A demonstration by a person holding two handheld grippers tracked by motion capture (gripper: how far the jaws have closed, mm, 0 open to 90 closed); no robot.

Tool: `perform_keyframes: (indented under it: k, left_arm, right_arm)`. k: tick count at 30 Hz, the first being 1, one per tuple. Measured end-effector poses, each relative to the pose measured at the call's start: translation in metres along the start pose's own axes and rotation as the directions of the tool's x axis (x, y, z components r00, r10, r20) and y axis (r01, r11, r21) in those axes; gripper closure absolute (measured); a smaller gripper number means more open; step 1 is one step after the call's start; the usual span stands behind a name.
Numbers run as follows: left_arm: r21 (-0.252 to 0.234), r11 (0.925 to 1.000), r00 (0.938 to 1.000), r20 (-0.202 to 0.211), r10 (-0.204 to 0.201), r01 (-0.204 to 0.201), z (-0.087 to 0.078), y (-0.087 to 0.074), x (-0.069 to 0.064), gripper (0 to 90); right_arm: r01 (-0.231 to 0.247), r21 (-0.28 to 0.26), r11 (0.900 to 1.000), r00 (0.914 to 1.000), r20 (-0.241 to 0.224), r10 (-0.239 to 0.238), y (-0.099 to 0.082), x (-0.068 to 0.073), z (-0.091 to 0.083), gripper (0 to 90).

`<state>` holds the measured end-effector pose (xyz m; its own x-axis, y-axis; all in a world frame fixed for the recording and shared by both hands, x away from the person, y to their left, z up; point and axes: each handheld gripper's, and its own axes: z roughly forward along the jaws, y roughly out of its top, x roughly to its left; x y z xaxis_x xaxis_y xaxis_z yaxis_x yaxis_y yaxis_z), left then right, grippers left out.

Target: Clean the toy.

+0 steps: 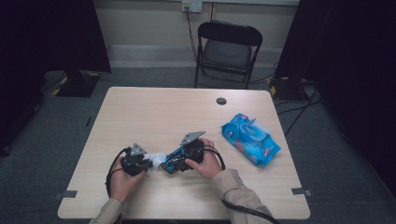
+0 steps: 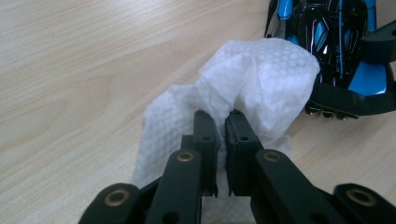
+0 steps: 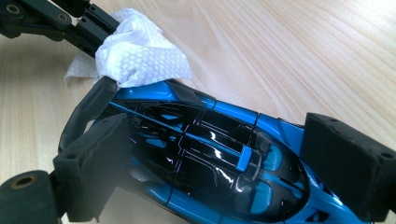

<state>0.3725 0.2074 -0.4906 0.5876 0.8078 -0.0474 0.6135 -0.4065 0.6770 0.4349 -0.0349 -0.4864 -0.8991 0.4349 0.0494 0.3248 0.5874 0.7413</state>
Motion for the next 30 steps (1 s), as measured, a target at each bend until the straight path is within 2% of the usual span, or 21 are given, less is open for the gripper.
perform_keyframes:
  k: [1, 5, 10, 15, 20, 27, 29, 30]
  left_arm:
    - [0.000, 0.9999, 0.9999, 0.000, 0.014, -0.014, 0.000, 0.000, 0.000, 83.0]
    - [-0.002, 0.9997, 0.9996, 0.012, 0.025, -0.025, 0.002, 0.001, -0.005, 83.5]
    - [0.014, 0.9978, 0.9977, 0.021, 0.065, -0.066, 0.005, 0.006, -0.017, 84.4]
    - [0.015, 0.9974, 0.9970, 0.034, 0.069, -0.070, 0.004, 0.006, -0.017, 84.9]
    - [0.031, 0.9957, 0.9950, 0.051, 0.086, -0.088, 0.002, 0.005, -0.023, 85.4]
    - [0.035, 0.9959, 0.9945, 0.067, 0.081, -0.083, 0.000, 0.003, -0.028, 85.7]
    - [0.042, 0.9939, 0.9927, 0.069, 0.099, -0.102, -0.001, 0.003, -0.031, 85.8]
    - [0.040, 0.9946, 0.9929, 0.075, 0.092, -0.095, -0.001, 0.002, -0.032, 85.8]
  right_arm:
    - [-0.001, 0.000, 1.0000, 1.0000, -0.001, 0.001, 0.000, 0.000, 0.000, 8.0]
    - [-0.001, 0.001, 1.0000, 1.0000, 0.000, 0.001, 0.000, 0.000, 0.000, 8.0]
    - [-0.001, 0.002, 1.0000, 1.0000, 0.001, 0.001, 0.000, 0.000, 0.000, 8.0]
    - [0.000, 0.001, 1.0000, 1.0000, -0.001, 0.000, 0.000, 0.000, 0.000, 8.0]
    - [0.001, 0.001, 1.0000, 1.0000, -0.001, -0.001, 0.000, -0.001, 0.000, 8.0]
    - [0.000, -0.003, 1.0000, 1.0000, 0.000, 0.000, 0.000, 0.000, 0.000, 8.0]
    - [0.000, 0.000, 1.0000, 1.0000, 0.000, 0.000, 0.000, 0.000, 0.000, 8.0]
    - [0.000, 0.000, 1.0000, 1.0000, 0.000, 0.000, 0.000, 0.000, 0.000, 8.0]
